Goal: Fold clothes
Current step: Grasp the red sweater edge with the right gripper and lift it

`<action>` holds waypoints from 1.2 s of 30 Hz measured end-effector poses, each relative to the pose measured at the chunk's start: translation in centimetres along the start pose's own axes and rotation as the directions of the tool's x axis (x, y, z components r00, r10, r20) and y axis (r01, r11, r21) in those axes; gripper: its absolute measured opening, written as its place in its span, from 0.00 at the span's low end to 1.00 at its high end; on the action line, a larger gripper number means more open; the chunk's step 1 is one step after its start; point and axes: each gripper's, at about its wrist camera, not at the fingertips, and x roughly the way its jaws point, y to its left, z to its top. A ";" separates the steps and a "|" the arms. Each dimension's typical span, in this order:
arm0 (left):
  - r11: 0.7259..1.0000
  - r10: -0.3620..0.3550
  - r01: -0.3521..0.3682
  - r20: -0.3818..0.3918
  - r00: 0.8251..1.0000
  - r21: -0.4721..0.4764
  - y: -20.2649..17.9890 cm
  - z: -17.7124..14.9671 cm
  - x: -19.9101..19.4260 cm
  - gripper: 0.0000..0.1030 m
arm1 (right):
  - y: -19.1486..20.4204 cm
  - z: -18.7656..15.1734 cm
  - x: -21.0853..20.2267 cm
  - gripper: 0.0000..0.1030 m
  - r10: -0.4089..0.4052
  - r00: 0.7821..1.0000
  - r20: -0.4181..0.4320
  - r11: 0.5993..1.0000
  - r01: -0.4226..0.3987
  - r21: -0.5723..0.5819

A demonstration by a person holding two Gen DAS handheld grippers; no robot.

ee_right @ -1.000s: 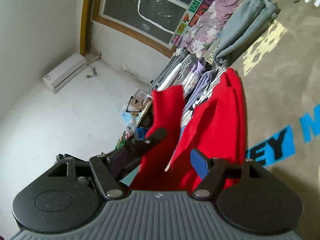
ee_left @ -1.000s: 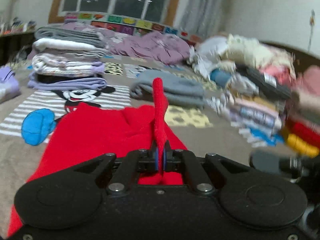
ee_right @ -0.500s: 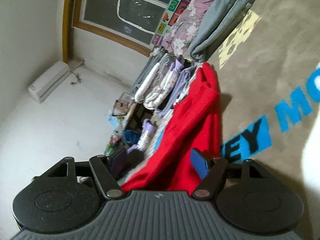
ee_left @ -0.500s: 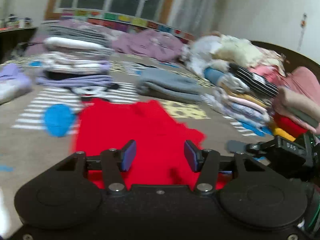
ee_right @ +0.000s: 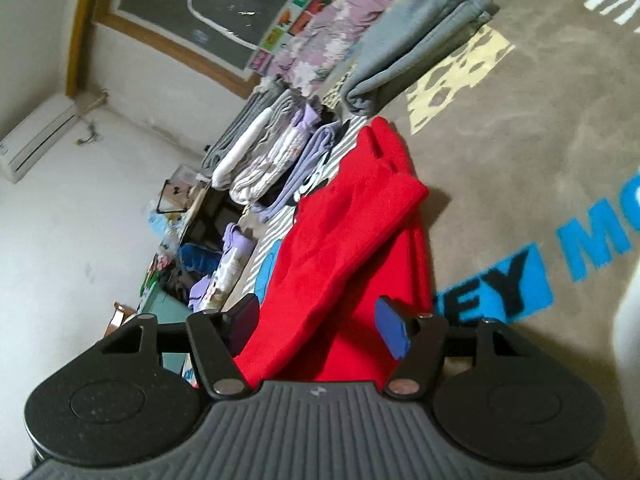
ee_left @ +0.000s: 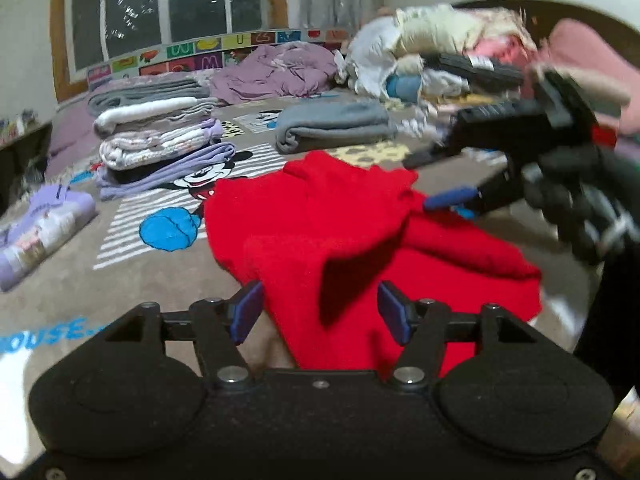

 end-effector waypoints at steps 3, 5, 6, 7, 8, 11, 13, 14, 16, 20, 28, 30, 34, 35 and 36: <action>0.999 0.027 -0.027 -0.014 1.000 0.037 -0.7 -0.3 0.5 0.61 | 0.1 0.7 1.1 0.63 -0.031 0.999 -0.018 0.999 0.032 0.028; 0.997 0.050 -0.049 -0.019 0.999 0.052 -1.0 -0.3 0.8 0.61 | 0.2 1.0 1.6 0.62 -0.041 0.999 -0.018 0.998 0.042 0.043; 0.996 0.062 -0.061 -0.020 0.998 0.059 -1.2 -0.4 1.0 0.61 | 0.2 1.1 1.8 0.60 -0.050 0.999 -0.014 0.998 0.050 0.049; 0.995 0.080 -0.078 -0.024 0.997 0.067 -1.3 -0.4 1.2 0.61 | 0.3 1.1 2.0 0.55 -0.059 0.998 -0.009 0.997 0.059 0.054; 0.991 0.107 -0.105 -0.028 0.994 0.077 -1.5 -0.4 1.4 0.55 | 0.5 1.2 2.2 0.51 -0.067 0.998 -0.004 0.997 0.067 0.048; 0.974 0.197 -0.191 -0.042 0.979 0.121 -1.9 -0.6 2.1 0.25 | 1.4 1.2 3.0 0.26 -0.090 0.996 0.014 0.996 0.090 0.013; 0.959 0.243 -0.233 -0.043 0.969 0.158 -2.1 -0.7 2.4 0.17 | 2.0 1.4 3.3 0.11 -0.090 0.995 0.035 0.996 0.090 -0.012; 0.953 0.260 -0.249 -0.043 0.965 0.174 -2.2 -0.8 2.5 0.15 | 2.3 1.5 3.3 0.10 -0.090 0.995 0.053 0.996 0.091 -0.020; 0.943 0.283 -0.271 -0.040 0.958 0.191 -2.6 -0.8 2.7 0.15 | 3.5 2.2 3.0 0.06 -0.068 0.995 0.076 0.995 0.073 -0.062; 0.916 0.325 -0.314 -0.005 0.946 0.250 -4.2 -0.3 2.7 0.14 | 5.8 3.6 2.4 0.06 -0.026 0.993 0.115 0.989 0.043 -0.143; 0.847 0.360 -0.348 0.049 0.932 0.402 -8.2 -0.3 3.9 0.12 | 7.8 6.4 0.3 0.06 -0.020 0.984 0.177 0.975 0.059 -0.216; 0.837 0.355 -0.343 0.053 0.933 0.426 -8.7 -0.2 4.3 0.12 | 7.6 6.7 -0.3 0.06 -0.027 0.982 0.186 0.973 0.069 -0.222; 0.825 0.334 -0.318 0.050 0.941 0.467 -10.0 -0.2 4.6 0.12 | 6.5 6.9 -1.6 0.06 -0.040 0.976 0.212 0.975 0.084 -0.206; 0.823 0.329 -0.311 0.047 0.943 0.476 -10.2 -0.3 4.6 0.12 | 6.1 6.9 -1.8 0.06 -0.043 0.975 0.218 0.976 0.088 -0.198; 0.820 0.324 -0.303 0.044 0.945 0.485 -10.4 -0.3 4.7 0.12 | 5.8 6.8 -2.1 0.06 -0.047 0.973 0.224 0.978 0.091 -0.190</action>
